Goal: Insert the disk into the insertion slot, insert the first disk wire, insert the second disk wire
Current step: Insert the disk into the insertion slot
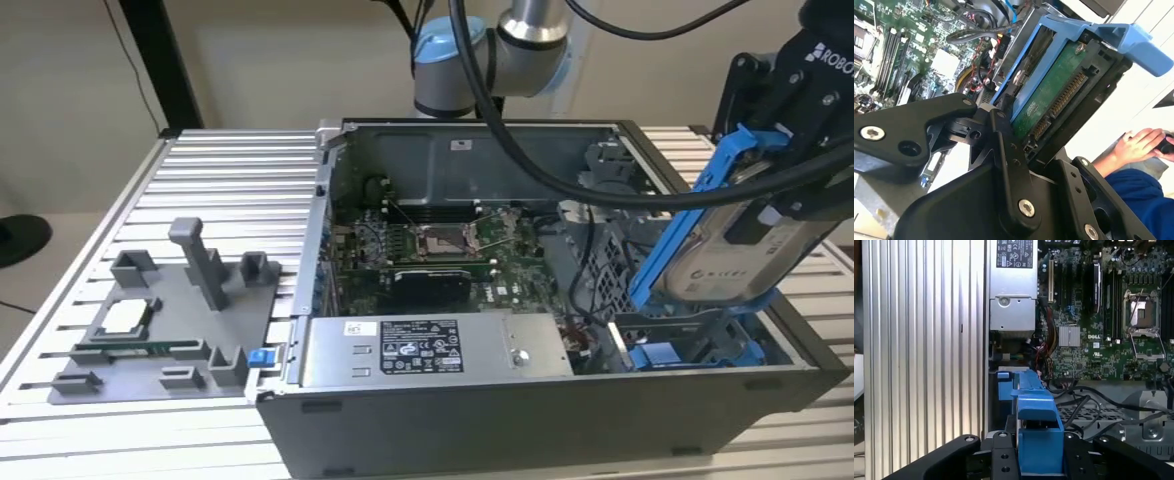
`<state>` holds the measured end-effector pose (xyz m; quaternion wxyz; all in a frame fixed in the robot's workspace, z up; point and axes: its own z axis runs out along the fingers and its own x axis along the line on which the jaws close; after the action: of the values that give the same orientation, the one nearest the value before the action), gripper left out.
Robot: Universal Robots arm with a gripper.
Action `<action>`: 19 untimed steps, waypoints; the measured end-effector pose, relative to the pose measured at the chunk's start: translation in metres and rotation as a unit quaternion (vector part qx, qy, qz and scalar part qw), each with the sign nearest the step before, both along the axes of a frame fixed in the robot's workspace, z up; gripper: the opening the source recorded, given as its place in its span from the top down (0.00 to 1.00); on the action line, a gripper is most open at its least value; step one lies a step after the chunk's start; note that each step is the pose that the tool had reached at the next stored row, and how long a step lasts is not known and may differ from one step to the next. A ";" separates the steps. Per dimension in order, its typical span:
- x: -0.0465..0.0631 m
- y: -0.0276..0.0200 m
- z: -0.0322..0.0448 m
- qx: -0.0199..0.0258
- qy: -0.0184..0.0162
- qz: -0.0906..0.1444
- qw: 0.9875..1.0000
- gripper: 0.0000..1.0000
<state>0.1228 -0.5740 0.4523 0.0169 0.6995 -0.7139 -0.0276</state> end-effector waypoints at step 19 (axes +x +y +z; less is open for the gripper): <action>0.001 0.0000 -0.0062 0.002 0.000 0.000 1.000 1.00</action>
<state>0.1240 -0.5740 0.4461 0.0154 0.6996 -0.7137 -0.0291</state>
